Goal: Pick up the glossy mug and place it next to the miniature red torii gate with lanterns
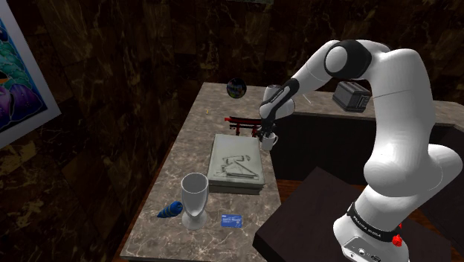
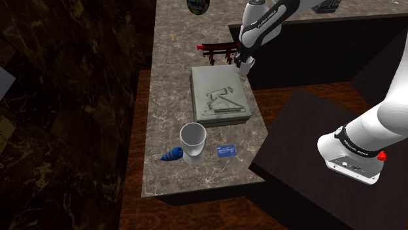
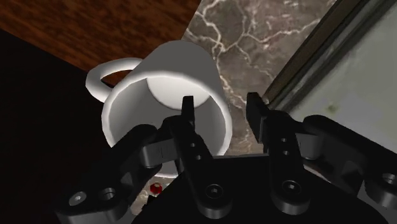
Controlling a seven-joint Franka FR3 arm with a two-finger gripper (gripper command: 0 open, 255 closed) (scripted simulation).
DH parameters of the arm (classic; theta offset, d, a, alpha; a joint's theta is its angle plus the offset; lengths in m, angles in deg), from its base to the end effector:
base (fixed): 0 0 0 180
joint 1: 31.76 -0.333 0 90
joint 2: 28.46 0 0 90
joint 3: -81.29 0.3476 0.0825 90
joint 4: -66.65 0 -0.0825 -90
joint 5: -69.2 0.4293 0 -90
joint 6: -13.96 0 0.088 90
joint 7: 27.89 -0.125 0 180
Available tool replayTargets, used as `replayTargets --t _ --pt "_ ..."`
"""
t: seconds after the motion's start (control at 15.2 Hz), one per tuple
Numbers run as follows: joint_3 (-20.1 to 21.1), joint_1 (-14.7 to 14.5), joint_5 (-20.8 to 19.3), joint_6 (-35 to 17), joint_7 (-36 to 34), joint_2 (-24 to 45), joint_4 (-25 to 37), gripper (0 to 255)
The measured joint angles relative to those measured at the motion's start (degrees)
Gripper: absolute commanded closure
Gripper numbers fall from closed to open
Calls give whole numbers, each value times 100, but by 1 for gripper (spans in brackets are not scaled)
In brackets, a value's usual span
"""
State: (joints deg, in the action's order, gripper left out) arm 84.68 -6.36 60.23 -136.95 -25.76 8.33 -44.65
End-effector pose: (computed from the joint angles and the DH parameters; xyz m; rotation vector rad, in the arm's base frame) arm 0.6177 -0.2473 0.1213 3.0671 -0.3461 0.0642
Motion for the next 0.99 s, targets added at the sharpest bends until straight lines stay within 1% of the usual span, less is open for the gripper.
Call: replayTargets --t 0.33,0.66,0.99 --pt "-23 15 -1 9 -1 2 18 0" --pt "75 40 77 388 56 -560 -167 0" --pt "86 41 88 452 60 -638 -185 0"
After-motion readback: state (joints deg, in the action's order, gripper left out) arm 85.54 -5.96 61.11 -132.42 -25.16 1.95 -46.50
